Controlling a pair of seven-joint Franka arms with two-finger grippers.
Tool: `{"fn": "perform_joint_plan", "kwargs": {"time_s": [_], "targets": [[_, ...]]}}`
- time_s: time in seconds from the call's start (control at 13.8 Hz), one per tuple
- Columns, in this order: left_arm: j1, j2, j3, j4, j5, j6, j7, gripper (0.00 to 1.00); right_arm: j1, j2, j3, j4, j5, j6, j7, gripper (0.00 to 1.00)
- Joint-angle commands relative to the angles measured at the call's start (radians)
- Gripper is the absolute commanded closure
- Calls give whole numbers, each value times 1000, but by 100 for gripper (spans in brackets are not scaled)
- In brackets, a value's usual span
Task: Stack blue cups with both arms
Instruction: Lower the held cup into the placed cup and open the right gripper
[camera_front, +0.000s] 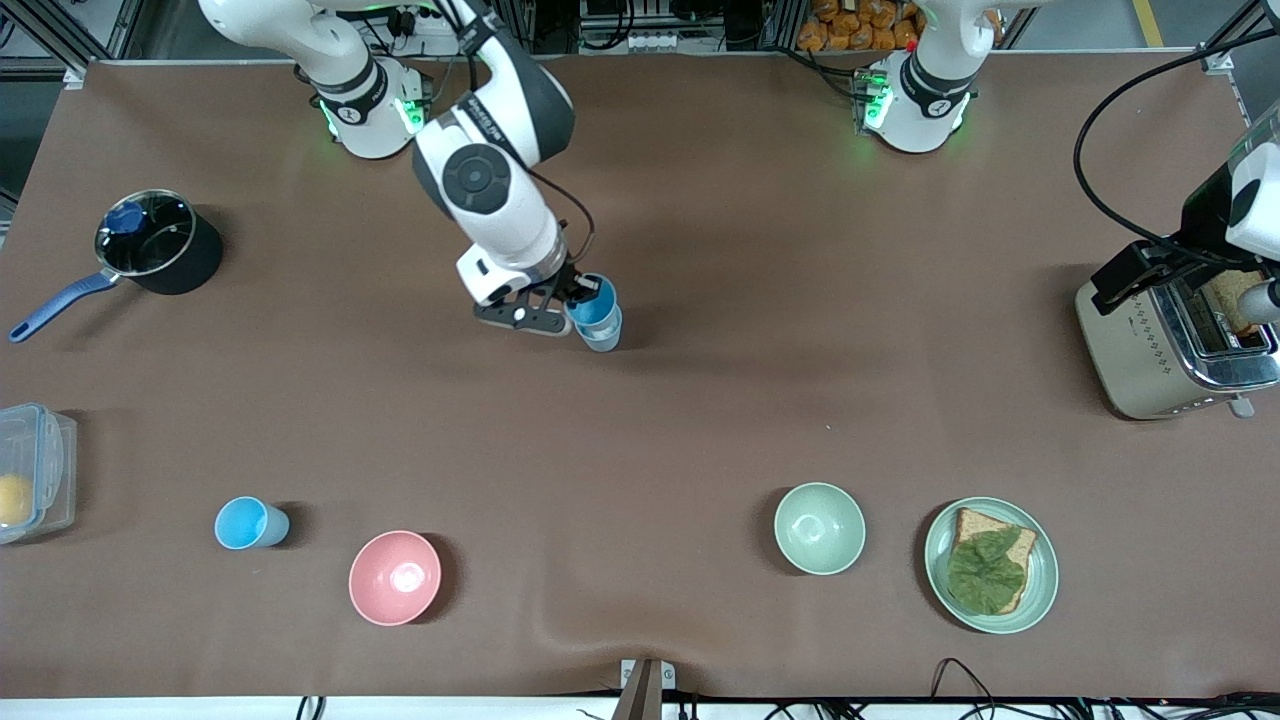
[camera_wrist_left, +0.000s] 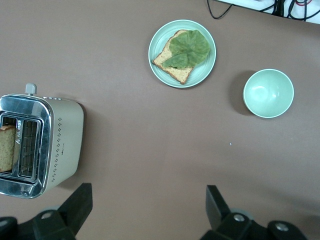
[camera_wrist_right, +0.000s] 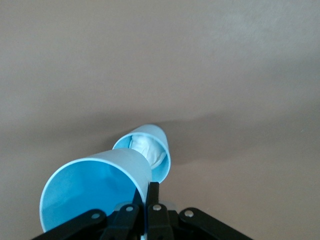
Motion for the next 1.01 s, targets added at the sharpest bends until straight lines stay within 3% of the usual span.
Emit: {"fn": "perform_joint_plan", "kwargs": {"time_s": [0.0, 0.8, 0.87, 0.94], "targets": [[17, -18, -13, -14, 3, -4, 17, 0, 44, 14, -12, -15, 17, 26, 50, 100], [17, -18, -13, -17, 3, -6, 8, 0, 29, 53, -15, -12, 8, 18, 50, 99], [17, -18, -13, -17, 3, -6, 8, 0, 18, 50, -17, -9, 9, 13, 64, 56], [17, -18, -13, -18, 3, -6, 8, 0, 5, 43, -17, -5, 9, 13, 88, 1]]}}
